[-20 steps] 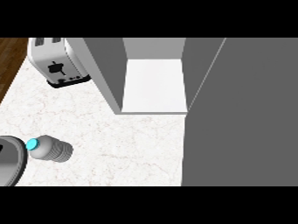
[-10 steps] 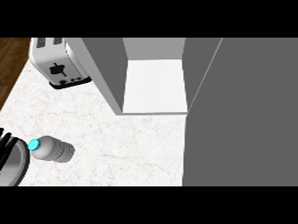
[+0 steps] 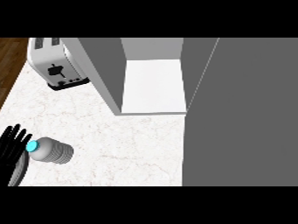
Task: Pick up the bottled water, place it into the cabinet and close the cabinet
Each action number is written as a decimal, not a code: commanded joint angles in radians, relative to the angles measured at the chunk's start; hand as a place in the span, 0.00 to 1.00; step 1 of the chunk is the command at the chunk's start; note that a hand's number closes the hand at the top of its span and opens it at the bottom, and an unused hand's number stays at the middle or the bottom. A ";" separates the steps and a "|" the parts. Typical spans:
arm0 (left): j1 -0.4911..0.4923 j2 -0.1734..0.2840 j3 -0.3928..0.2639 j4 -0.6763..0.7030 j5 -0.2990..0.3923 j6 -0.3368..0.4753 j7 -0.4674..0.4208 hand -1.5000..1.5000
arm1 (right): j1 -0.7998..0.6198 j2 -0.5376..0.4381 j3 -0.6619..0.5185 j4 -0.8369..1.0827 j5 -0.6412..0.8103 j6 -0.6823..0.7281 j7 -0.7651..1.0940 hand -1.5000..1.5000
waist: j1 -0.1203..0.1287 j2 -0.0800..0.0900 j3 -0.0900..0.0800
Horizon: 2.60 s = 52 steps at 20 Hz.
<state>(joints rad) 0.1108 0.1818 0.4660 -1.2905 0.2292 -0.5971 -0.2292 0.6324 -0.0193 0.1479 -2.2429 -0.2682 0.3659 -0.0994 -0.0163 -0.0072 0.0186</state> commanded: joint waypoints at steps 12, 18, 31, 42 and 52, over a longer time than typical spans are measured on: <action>-0.211 0.086 0.012 0.572 -0.118 -0.044 -0.270 0.00 | 0.038 -0.031 -0.049 -0.009 -0.057 0.046 -0.030 0.00 | -0.006 0.010 -0.021; -0.321 0.142 -0.005 0.818 -0.174 -0.061 -0.398 0.00 | 0.016 -0.010 -0.009 0.008 0.007 0.037 -0.040 0.00 | -0.004 0.011 -0.021; -0.417 0.126 -0.019 0.988 -0.136 -0.198 -0.410 0.00 | -0.071 0.001 -0.023 0.066 -0.015 -0.007 0.018 0.00 | -0.003 0.014 -0.023; -0.445 0.079 -0.045 0.989 -0.124 -0.218 -0.403 0.00 | -0.021 0.019 0.039 0.041 0.013 -0.028 -0.002 0.00 | -0.010 0.011 -0.022; -0.437 0.055 -0.082 0.954 -0.120 -0.265 -0.429 1.00 | -0.060 0.002 0.010 0.039 -0.007 -0.021 0.024 0.00 | -0.003 0.013 -0.023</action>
<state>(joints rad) -0.3253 0.2646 0.3960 -0.3573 0.1048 -0.7134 -0.5649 0.5811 -0.0214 0.1484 -2.1869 -0.2816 0.3579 -0.0939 -0.0168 0.0013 0.0035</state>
